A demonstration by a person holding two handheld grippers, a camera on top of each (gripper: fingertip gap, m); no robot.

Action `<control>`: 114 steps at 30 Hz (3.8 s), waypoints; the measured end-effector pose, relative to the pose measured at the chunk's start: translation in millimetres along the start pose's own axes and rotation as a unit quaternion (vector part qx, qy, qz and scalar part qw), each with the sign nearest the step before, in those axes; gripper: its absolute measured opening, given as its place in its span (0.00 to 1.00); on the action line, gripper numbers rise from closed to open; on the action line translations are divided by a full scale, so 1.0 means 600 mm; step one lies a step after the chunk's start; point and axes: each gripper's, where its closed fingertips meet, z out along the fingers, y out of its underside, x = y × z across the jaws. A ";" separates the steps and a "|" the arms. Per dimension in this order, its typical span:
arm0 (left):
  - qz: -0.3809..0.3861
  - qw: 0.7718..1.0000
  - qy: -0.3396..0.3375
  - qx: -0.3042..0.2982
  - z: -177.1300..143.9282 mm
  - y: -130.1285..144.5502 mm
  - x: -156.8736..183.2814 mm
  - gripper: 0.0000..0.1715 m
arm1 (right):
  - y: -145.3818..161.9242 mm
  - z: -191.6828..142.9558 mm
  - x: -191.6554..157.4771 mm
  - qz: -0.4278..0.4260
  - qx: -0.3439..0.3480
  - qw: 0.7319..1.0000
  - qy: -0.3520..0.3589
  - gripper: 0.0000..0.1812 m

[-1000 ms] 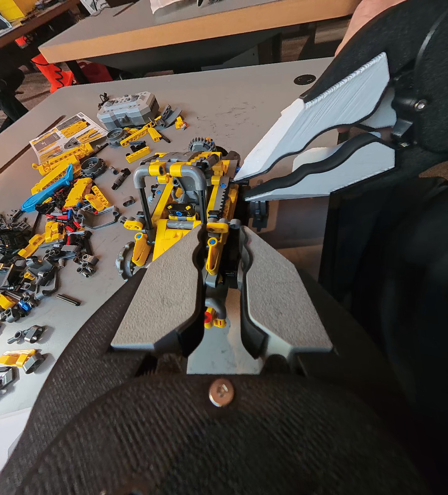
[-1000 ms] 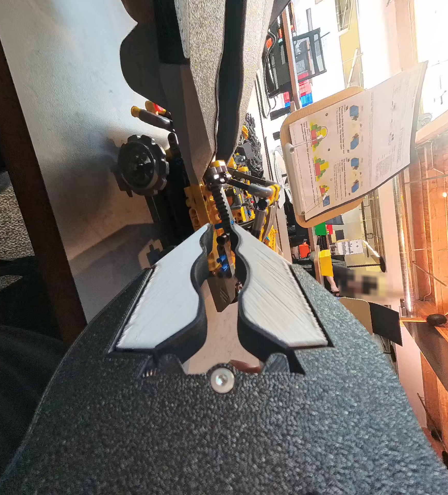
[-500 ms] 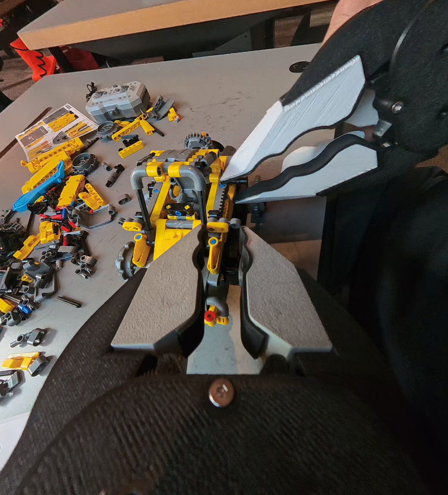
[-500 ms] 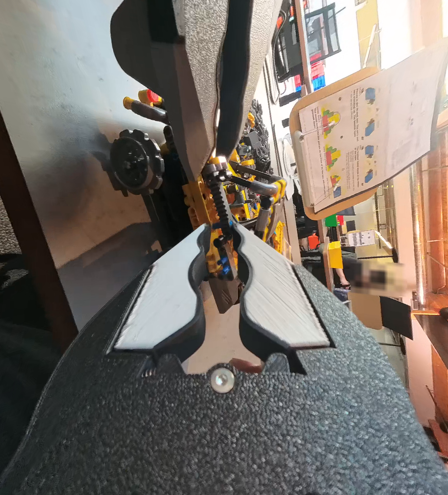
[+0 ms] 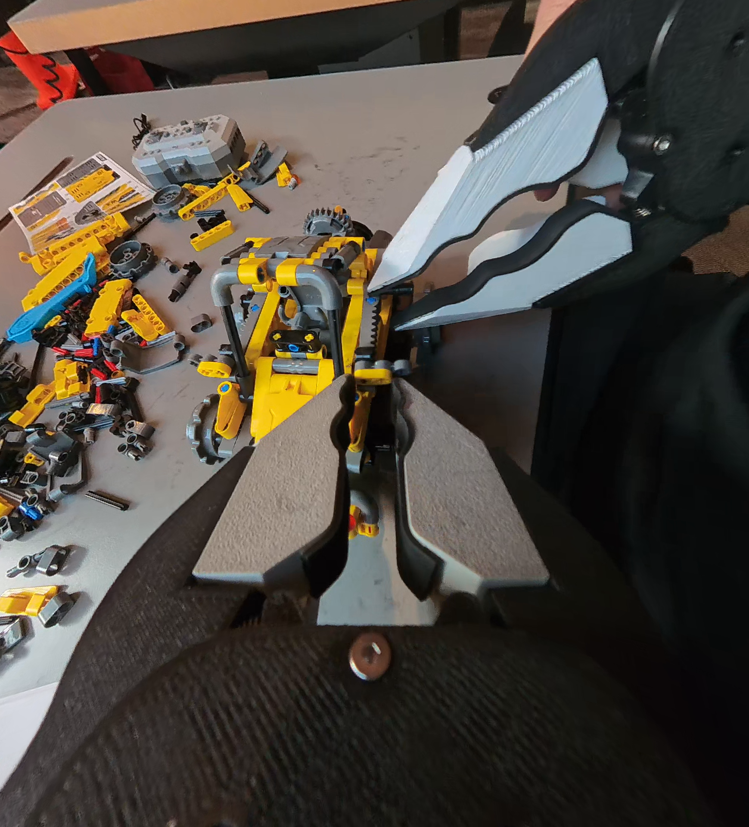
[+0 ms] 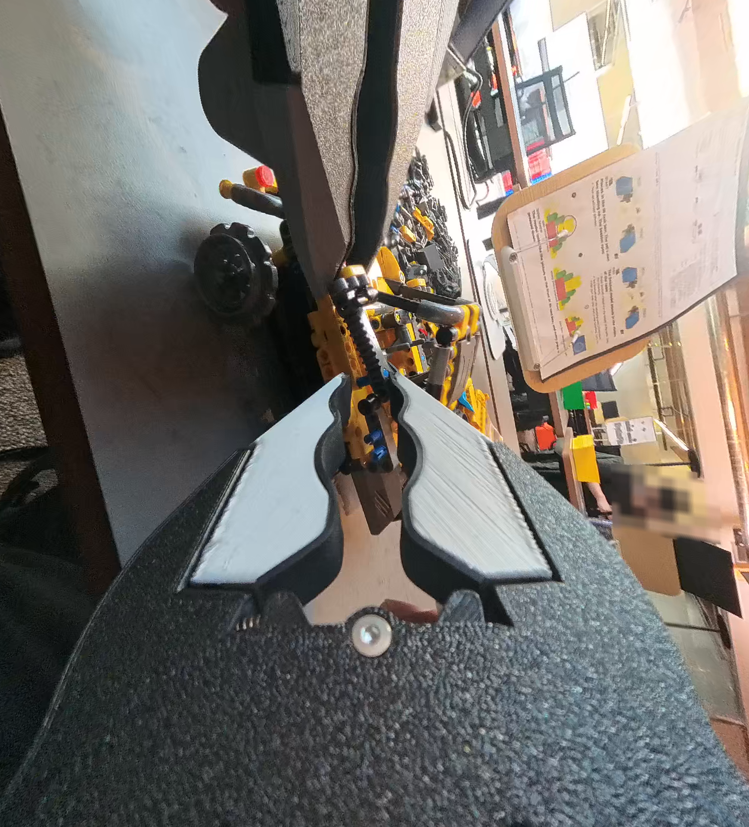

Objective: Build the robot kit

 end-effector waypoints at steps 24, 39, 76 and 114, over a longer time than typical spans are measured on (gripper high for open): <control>-0.060 0.994 -0.027 0.085 -0.006 -0.009 -0.022 0.08 | 0.022 0.021 0.013 0.043 -0.001 0.999 -0.015 0.09; -0.051 0.995 -0.064 0.062 0.018 -0.016 -0.033 0.11 | 0.019 0.024 0.007 -0.010 -0.011 1.000 -0.008 0.08; -0.112 0.990 -0.079 0.010 0.024 -0.033 0.030 0.09 | 0.012 0.003 -0.002 -0.021 0.021 1.000 0.010 0.04; -0.155 0.955 0.007 0.251 -0.058 -0.065 -0.033 0.03 | 0.051 0.059 0.219 0.347 0.380 0.794 -0.323 0.15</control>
